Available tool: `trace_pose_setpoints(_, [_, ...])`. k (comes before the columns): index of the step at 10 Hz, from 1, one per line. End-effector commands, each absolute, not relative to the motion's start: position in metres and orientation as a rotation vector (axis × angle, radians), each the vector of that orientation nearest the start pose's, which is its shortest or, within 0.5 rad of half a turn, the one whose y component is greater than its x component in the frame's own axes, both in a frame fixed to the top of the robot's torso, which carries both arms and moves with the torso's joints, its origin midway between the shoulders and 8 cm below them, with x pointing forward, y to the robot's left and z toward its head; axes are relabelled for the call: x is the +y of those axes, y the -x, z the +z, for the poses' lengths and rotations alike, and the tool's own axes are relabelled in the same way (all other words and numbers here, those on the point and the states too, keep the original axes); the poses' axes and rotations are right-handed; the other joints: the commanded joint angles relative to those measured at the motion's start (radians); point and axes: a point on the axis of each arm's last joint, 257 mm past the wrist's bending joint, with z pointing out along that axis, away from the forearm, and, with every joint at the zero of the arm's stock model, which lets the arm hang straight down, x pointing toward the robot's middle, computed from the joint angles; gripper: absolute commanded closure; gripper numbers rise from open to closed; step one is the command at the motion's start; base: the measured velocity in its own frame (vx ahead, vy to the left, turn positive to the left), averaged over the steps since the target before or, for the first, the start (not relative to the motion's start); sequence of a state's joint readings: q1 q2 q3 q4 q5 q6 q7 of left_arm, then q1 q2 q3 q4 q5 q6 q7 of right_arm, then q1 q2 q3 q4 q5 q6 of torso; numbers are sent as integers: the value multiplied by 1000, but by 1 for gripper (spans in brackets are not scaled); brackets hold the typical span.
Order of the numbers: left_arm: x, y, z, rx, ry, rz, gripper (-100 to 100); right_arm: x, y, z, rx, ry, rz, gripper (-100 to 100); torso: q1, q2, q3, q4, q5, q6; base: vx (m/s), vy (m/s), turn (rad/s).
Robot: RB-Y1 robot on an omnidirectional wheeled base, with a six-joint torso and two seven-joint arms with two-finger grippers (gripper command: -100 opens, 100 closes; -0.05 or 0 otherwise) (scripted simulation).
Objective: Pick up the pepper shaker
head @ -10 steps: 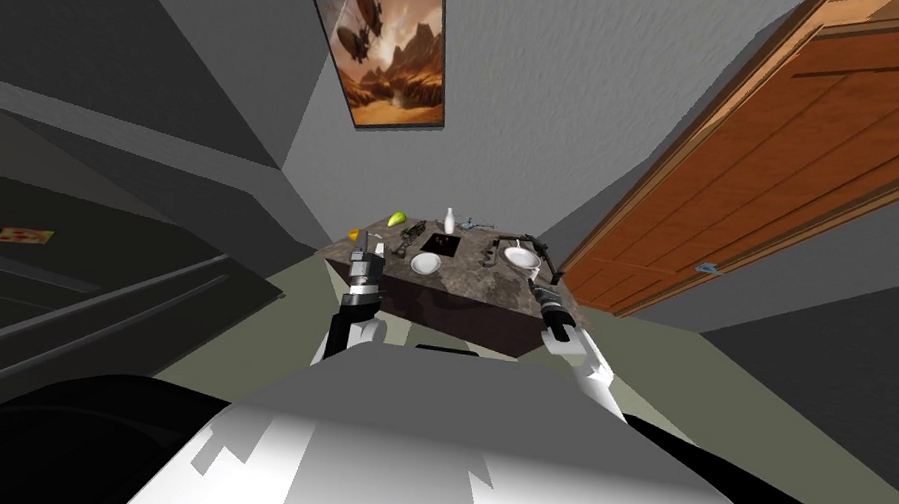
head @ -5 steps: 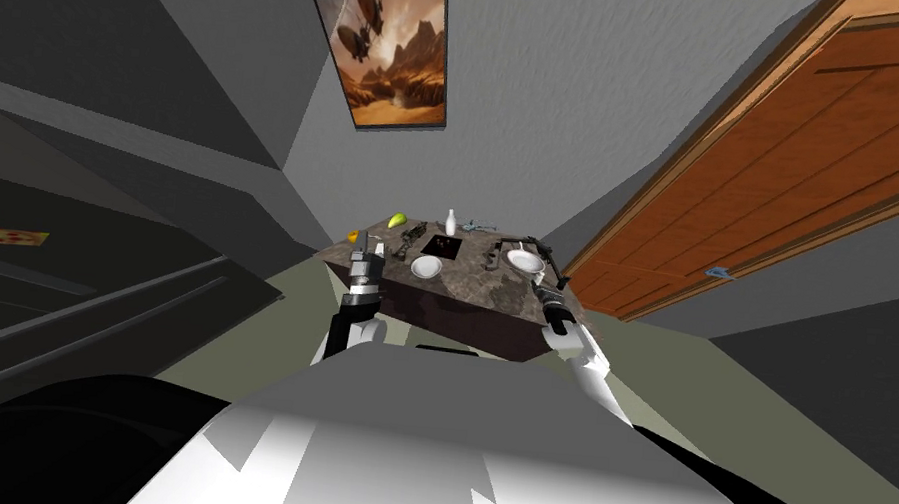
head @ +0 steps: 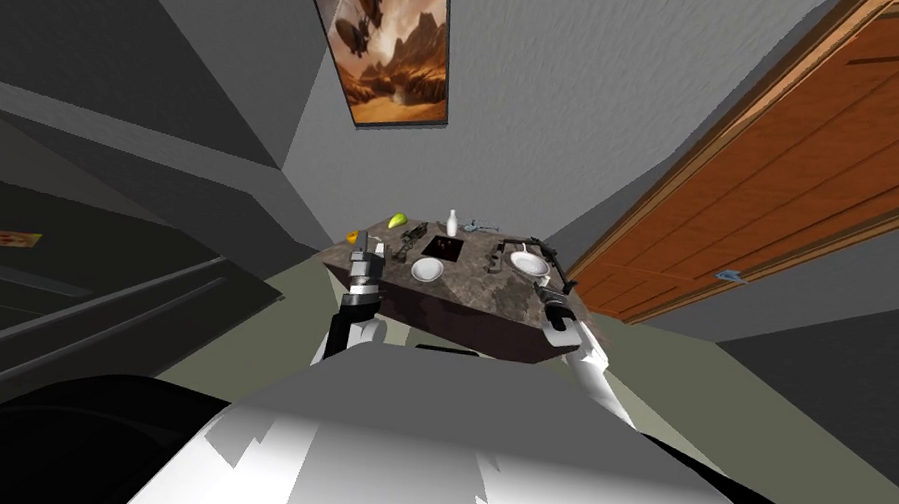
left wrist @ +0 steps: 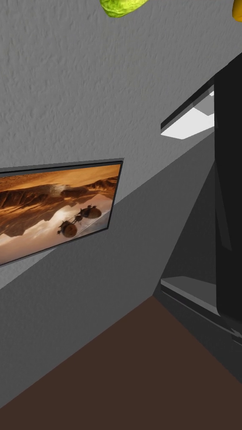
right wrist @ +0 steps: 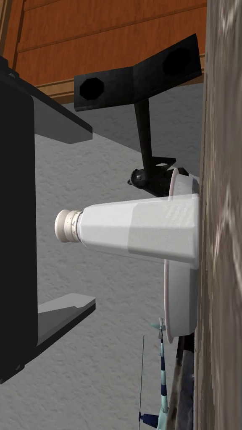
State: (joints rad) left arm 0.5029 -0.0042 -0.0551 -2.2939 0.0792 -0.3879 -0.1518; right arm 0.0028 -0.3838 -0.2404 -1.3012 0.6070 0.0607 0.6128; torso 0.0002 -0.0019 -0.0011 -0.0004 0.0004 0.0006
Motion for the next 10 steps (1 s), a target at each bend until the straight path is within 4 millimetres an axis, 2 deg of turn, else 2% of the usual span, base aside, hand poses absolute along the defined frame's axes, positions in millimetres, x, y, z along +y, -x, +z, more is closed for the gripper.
trace_pose_setpoints(1, [272,-361,7,681,736,-1248,0,-517,-498,-298,1766,-294,-327,-100,0,0,0,0,0,0,48,12,11])
trace_pose_setpoints(3, [272,-361,7,681,736,-1248,0,-520,-499,-299,1769,-292,-335,-100,0,-1,-1,0,0,0,51,19,25])
trace_pose_setpoints(4, [272,-361,7,681,736,-1248,0,-520,-499,-300,1771,-290,-339,0,0,0,0,0,0,0,6,2,-1])
trace_pose_setpoints(5, [272,-361,7,681,736,-1248,0,-549,-483,-306,1776,-314,-364,-100,-1,2,1,0,0,0,8,48,226])
trace_pose_setpoints(6, [271,-361,7,681,736,-1248,0,-549,-483,-306,1776,-314,-364,-100,1,3,2,1,0,0,7,48,109])
trace_pose_setpoints(7, [271,-361,7,681,736,-1248,0,-574,-469,-306,1774,-332,-389,-100,2,3,2,1,0,0,12,67,203])
trace_pose_setpoints(8, [271,-361,7,681,736,-1248,0,-577,-466,-310,1780,-339,-389,-100,3,3,2,1,1,0,10,52,92])
trace_pose_setpoints(9, [271,-361,7,681,736,-1248,0,-604,-449,-310,1775,-360,-412,-100,2,3,2,1,1,0,10,60,195])
trace_pose_setpoints(10, [271,-361,7,681,736,-1248,0,-605,-448,-314,1782,-364,-413,-100,2,3,2,1,1,0,8,47,94])
